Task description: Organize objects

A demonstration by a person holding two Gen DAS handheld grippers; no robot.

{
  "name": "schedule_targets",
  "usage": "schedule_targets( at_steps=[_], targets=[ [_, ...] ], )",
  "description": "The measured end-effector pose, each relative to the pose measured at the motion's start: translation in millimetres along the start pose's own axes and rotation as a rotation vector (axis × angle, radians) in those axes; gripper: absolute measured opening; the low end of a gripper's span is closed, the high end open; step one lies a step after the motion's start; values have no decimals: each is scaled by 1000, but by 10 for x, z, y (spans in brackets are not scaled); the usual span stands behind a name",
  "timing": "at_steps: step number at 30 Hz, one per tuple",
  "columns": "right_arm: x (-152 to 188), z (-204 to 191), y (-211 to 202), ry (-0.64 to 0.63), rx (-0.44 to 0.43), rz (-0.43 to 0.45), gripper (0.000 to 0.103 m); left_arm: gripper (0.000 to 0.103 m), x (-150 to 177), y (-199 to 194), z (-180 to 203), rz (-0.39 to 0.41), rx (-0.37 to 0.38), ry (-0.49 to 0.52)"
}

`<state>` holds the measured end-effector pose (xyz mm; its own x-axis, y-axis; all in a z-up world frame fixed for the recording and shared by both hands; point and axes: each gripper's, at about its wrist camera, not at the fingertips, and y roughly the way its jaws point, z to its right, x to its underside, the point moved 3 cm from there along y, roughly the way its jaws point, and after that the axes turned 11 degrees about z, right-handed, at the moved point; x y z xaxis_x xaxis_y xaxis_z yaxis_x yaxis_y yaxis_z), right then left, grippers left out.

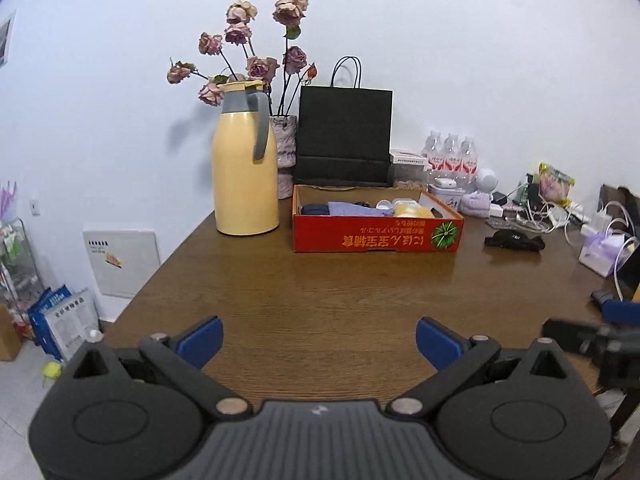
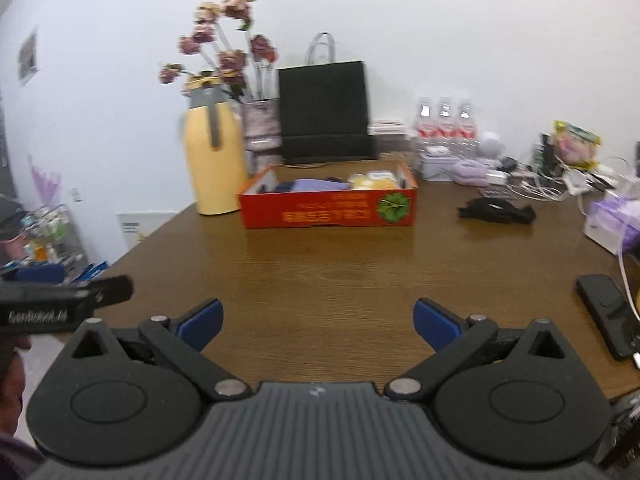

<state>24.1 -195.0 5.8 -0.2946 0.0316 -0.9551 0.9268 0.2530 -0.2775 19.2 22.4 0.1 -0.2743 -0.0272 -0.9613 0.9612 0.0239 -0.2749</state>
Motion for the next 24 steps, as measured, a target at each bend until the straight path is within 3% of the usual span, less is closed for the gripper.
schedule_targets(
  at_steps=[14,24],
  targets=[
    [144,-48,163,12,22,-70,103,103,49,-32,-12,-16,22,2],
    [178,-45,142,17,30,-58,103,103,69,-40,2,-17,30,6]
  ],
)
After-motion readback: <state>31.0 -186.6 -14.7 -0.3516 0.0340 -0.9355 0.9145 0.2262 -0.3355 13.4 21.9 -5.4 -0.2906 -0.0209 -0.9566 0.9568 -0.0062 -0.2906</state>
